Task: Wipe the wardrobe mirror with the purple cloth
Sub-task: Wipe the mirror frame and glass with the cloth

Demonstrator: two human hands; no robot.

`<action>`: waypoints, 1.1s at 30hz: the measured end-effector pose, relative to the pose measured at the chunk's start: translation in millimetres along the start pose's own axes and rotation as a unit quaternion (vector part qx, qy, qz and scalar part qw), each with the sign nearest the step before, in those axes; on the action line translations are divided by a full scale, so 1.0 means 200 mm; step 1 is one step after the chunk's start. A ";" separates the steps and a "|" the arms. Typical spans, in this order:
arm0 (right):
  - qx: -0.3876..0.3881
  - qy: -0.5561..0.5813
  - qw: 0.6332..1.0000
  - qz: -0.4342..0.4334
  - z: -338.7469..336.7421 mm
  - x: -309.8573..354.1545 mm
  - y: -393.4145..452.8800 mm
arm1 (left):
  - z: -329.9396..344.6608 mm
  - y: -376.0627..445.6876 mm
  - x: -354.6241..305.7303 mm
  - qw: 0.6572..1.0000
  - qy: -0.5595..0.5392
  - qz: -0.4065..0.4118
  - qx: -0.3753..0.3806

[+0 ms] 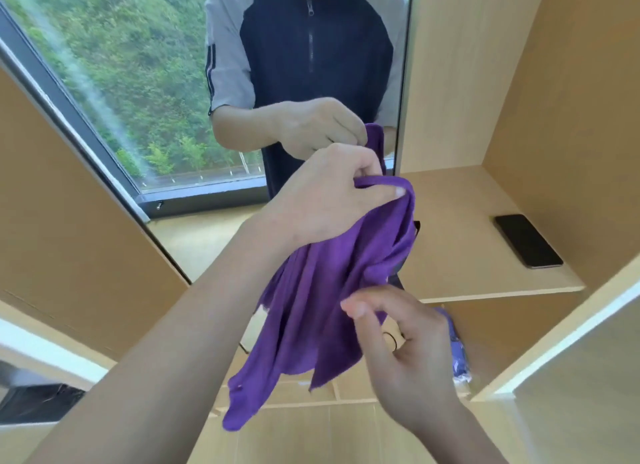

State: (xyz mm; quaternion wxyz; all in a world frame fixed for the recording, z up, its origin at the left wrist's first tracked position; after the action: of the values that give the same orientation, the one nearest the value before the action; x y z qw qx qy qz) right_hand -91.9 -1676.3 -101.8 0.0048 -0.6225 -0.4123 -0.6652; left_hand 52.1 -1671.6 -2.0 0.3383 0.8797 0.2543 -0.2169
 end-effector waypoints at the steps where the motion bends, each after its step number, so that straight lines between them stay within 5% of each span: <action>1: -0.007 -0.003 0.999 -0.034 0.02 0.05 0.00 | -0.02 0.02 -0.01 1.000 0.009 0.008 -0.004; 9: -0.014 -0.220 0.968 -0.120 0.29 -0.06 0.23 | -0.11 0.07 -0.15 0.997 0.062 0.039 0.014; 13: 0.009 -0.209 0.972 -0.109 0.33 -0.18 0.39 | -0.14 0.05 -0.16 0.996 0.056 0.072 0.007; 16: 0.053 -0.261 0.957 -0.114 0.34 -0.23 0.43 | -0.27 -0.01 -0.14 0.987 0.058 0.119 -0.091; 20: 0.135 -0.329 0.933 -0.050 0.34 -0.25 0.52 | -0.48 -0.08 -0.12 0.934 0.172 0.175 -0.261; 25: -0.054 -0.184 0.958 -0.213 0.25 0.23 0.81 | -0.51 -0.07 -0.11 0.915 0.251 0.166 -0.268; 29: -0.176 -0.084 0.951 -0.239 0.12 0.45 1.02 | -0.61 0.01 -0.09 0.902 0.290 0.116 -0.297; 33: -0.204 -0.020 0.953 -0.225 0.10 0.37 0.96 | -0.57 0.03 -0.08 0.893 0.338 0.123 -0.270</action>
State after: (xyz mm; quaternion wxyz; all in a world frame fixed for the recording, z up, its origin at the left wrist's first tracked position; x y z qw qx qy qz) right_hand 8.1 -1753.9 62.0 -0.2802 -0.5142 -0.3971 -0.7067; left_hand 67.5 -1598.9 87.1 0.4805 0.7988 0.2921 0.2136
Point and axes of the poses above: each hand's wrist, its own y-axis towards the middle knuckle, its own z-axis out of the palm, x = y × z, the point moved 10 cm from there along y, towards the middle knuckle, and after that the axes turned 14 degrees about -x, right-handed, at the moved point
